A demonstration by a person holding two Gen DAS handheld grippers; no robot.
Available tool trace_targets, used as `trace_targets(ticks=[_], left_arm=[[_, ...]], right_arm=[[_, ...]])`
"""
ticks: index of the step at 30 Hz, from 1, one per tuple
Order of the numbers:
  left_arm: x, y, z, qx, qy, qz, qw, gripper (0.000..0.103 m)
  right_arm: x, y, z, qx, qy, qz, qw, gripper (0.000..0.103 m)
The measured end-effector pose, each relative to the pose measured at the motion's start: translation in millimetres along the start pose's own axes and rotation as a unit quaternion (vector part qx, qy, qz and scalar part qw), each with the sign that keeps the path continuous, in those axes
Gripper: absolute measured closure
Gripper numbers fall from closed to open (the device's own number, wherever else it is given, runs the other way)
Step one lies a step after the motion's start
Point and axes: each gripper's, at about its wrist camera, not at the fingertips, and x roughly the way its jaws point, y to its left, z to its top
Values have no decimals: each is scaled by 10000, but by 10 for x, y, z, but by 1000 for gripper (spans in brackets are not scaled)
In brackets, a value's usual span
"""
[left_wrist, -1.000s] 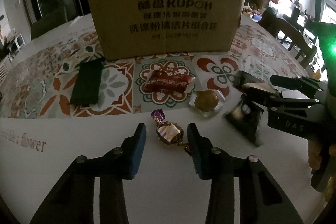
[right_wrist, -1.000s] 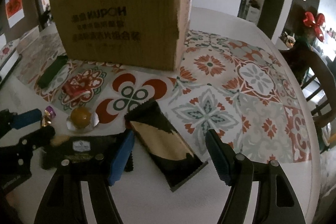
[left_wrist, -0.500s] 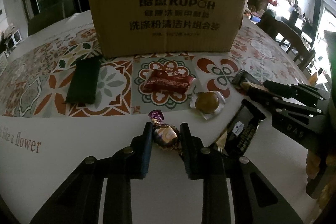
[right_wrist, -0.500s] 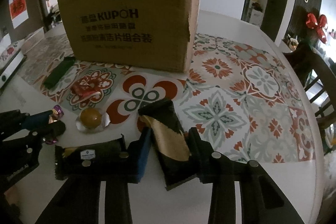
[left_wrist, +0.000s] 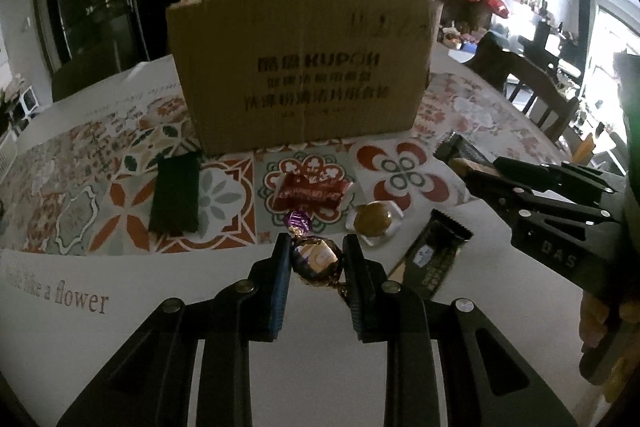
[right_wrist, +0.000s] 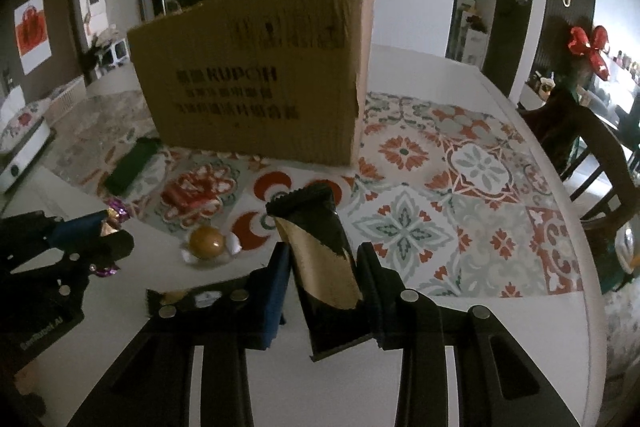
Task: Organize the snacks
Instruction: 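Carry the candy and black-and-gold packet over the box with both tools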
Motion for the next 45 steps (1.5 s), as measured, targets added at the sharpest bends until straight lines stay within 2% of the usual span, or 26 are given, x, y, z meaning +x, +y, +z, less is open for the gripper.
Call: trace_targets(ticks=[10, 16, 24, 35, 45], left_arm=[[-318, 121, 77, 8, -402, 18, 9992, 77], [-530, 216, 172, 88, -784, 70, 9969, 77], [-686, 389, 408, 13, -1034, -158, 9945, 77], [-806, 539, 838, 242, -1536, -33, 9878, 77], [-745, 578, 1269, 440, -1723, 7, 9841, 77]], right_arm=[[-335, 158, 91, 265, -449, 49, 9986, 68], [-513, 265, 175, 358, -708, 102, 9968, 68], [-682, 393, 357, 389, -1062, 138, 9935, 68], [-714, 483, 751, 399, -1464, 258, 9881, 71], [-577, 411, 1114, 450, -1606, 290, 9856, 76]])
